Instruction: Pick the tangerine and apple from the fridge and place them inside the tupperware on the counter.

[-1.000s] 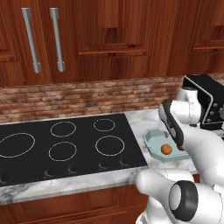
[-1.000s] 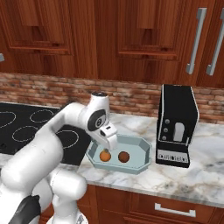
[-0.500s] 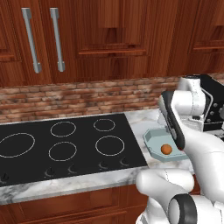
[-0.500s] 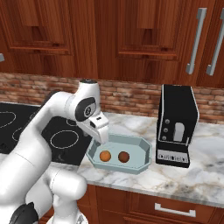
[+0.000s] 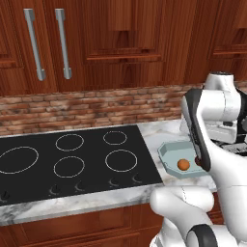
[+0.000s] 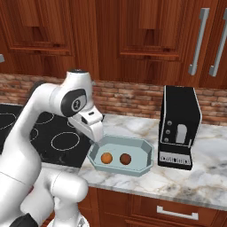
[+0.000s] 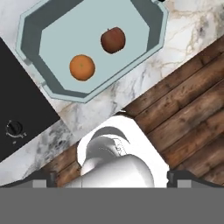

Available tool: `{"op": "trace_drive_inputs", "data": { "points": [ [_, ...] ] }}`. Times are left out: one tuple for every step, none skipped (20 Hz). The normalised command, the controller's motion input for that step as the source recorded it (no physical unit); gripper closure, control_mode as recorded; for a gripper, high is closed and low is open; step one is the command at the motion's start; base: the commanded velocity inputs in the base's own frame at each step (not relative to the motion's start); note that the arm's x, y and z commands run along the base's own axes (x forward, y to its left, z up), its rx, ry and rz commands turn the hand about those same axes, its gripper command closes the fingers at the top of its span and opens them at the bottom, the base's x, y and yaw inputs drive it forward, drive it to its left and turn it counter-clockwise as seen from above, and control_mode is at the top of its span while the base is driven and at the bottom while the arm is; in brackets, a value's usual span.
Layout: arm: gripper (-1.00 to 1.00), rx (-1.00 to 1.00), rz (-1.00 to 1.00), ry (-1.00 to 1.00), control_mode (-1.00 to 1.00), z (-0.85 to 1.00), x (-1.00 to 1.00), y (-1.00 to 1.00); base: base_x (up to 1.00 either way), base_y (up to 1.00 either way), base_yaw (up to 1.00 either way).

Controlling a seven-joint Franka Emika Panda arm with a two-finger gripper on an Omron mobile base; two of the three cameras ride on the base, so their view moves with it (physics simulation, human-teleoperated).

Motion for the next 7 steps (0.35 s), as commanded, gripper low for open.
{"op": "trace_drive_inputs", "data": {
  "points": [
    [-1.0, 0.0, 0.0, 0.0, -1.0, 0.51, -0.23, 0.02, 0.0, 0.0, 0.0],
    [-1.0, 0.0, 0.0, 0.0, -1.0, 0.51, -0.22, 0.01, 0.0, 0.0, 0.0],
    [-1.0, 0.0, 0.0, 0.0, -1.0, 0.51, -0.26, 0.02, 0.0, 0.0, 0.0],
    [-1.0, 0.0, 0.0, 0.0, -1.0, 0.5, -0.29, 0.04, 0.0, 0.0, 0.0],
    [-1.0, -0.01, 0.0, 0.0, -1.0, 0.45, -0.33, 0.02, 0.0, 0.0, 0.0],
    [-1.0, -0.06, 0.0, 0.0, -1.0, 0.41, -0.37, 0.01, 0.0, 0.0, 0.0],
    [-1.0, -0.09, 0.0, 0.0, -1.0, 0.28, -0.37, 0.04, 0.0, 0.0, 0.0]
  ]
}}
